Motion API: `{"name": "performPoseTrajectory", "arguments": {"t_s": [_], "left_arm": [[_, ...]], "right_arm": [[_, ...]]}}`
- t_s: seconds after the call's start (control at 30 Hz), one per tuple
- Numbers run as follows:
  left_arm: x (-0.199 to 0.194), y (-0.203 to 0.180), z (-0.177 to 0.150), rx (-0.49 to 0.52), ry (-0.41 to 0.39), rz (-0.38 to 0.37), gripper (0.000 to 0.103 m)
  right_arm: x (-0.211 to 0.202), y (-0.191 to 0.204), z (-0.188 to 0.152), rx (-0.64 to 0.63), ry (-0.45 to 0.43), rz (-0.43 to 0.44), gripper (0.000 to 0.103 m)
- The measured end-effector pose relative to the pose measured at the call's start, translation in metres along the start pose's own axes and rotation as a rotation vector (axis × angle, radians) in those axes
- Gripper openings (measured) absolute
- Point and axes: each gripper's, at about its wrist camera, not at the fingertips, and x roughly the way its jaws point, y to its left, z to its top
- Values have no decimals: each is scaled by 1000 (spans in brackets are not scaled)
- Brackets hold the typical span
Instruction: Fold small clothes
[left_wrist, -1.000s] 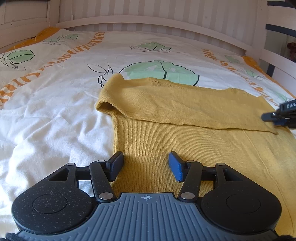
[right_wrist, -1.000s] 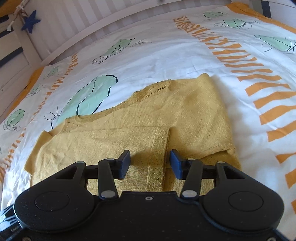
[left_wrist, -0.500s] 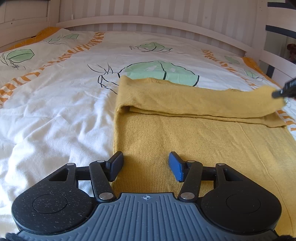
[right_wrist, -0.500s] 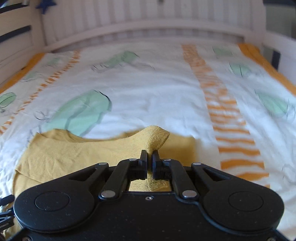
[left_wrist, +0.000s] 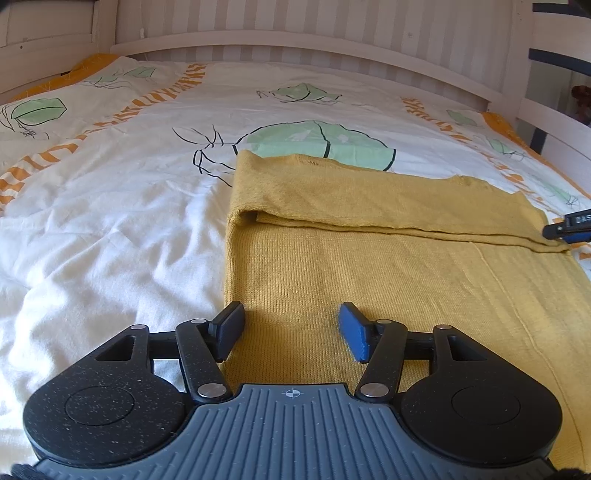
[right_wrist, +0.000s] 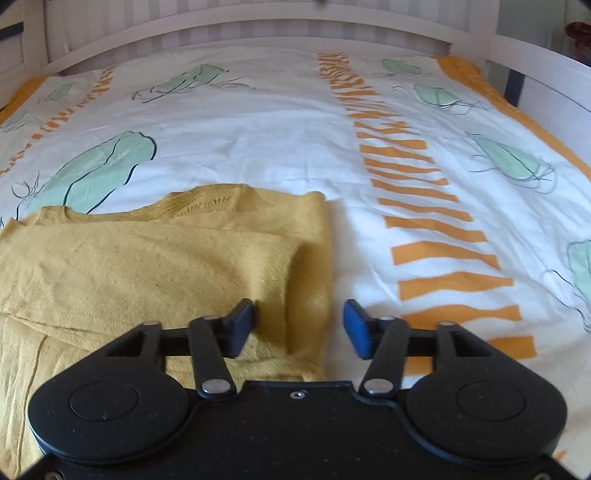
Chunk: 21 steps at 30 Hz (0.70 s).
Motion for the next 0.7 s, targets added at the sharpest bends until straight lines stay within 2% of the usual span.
{"name": "performPoseTrajectory", "arguments": {"t_s": [0.1, 0.3, 0.4, 0.5, 0.7], "left_arm": [[1, 0, 2, 3, 12, -17, 62], [-6, 0, 7, 3, 74, -29, 63], [-19, 2, 2, -9, 102, -39, 64], [-33, 5, -6, -24, 145, -33, 70], [-67, 20, -25, -83, 195, -70, 70]], "right_arm": [[-16, -5, -10, 18, -13, 24, 65], [-51, -16, -43, 45, 17, 95, 73], [-70, -24, -62, 74, 35, 120, 73], [-86, -31, -80, 100, 64, 147, 75], [-122, -36, -117, 124, 102, 193, 77]]}}
